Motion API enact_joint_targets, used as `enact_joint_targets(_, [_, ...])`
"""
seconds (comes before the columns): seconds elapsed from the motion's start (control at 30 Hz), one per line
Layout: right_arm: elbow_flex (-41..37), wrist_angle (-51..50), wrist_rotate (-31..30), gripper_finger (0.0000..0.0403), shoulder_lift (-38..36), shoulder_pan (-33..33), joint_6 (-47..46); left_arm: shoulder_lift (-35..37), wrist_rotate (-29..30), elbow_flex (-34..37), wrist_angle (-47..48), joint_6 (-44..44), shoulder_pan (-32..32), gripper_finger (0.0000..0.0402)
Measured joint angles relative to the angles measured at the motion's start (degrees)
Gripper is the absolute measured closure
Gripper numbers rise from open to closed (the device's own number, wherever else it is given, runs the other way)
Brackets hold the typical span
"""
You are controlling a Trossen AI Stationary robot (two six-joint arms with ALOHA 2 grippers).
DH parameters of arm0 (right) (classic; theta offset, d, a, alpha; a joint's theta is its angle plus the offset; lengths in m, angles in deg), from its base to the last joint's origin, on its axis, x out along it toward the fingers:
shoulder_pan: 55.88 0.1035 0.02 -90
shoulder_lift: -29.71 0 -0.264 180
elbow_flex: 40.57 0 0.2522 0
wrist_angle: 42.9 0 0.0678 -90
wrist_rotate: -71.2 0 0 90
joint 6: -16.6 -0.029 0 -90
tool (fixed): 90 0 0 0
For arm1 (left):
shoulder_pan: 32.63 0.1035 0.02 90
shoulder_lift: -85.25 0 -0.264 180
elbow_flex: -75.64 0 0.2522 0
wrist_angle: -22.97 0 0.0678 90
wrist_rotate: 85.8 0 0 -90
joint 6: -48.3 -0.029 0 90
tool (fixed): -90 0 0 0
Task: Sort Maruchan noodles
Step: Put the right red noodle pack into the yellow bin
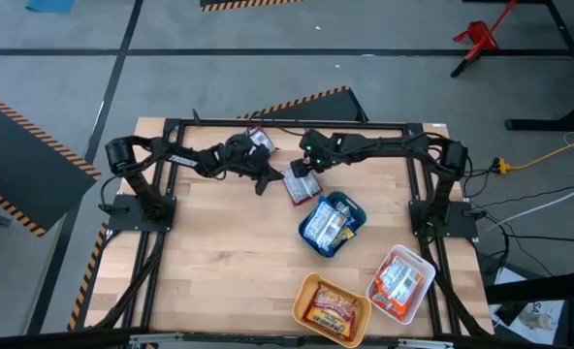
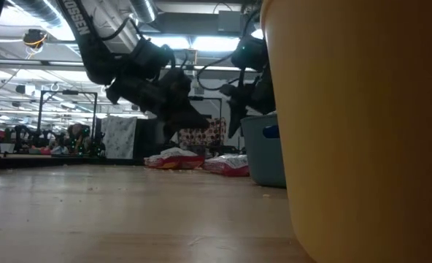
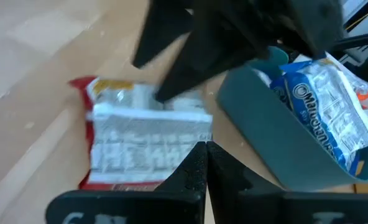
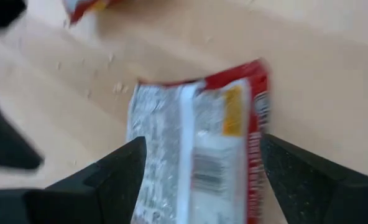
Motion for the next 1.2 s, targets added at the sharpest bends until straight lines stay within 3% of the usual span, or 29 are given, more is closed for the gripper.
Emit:
enact_joint_targets(0.23, [0.0, -6.7, -10.4, 0.0104, -2.9, 0.0, -1.6, 0.0, 3.7, 0.0, -0.6, -0.2, -2.8, 0.0402])
enact_joint_targets(0.4, [0.0, -8.8, -10.3, 0.0104, -2.5, 0.0, -1.4, -0.1, 3.8, 0.0, -1.5, -0.2, -3.6, 0.0402])
enact_joint_targets(0.77, [-0.2, -9.8, -10.3, 0.0104, -2.5, 0.0, -1.7, -8.0, 3.5, -0.2, -15.6, 4.1, -3.9, 0.0402])
enact_joint_targets(1.2, [-0.2, -11.7, -9.8, 0.0104, -2.5, 0.0, -1.9, -16.6, 5.8, -5.4, -14.1, 1.2, -4.3, 0.0402])
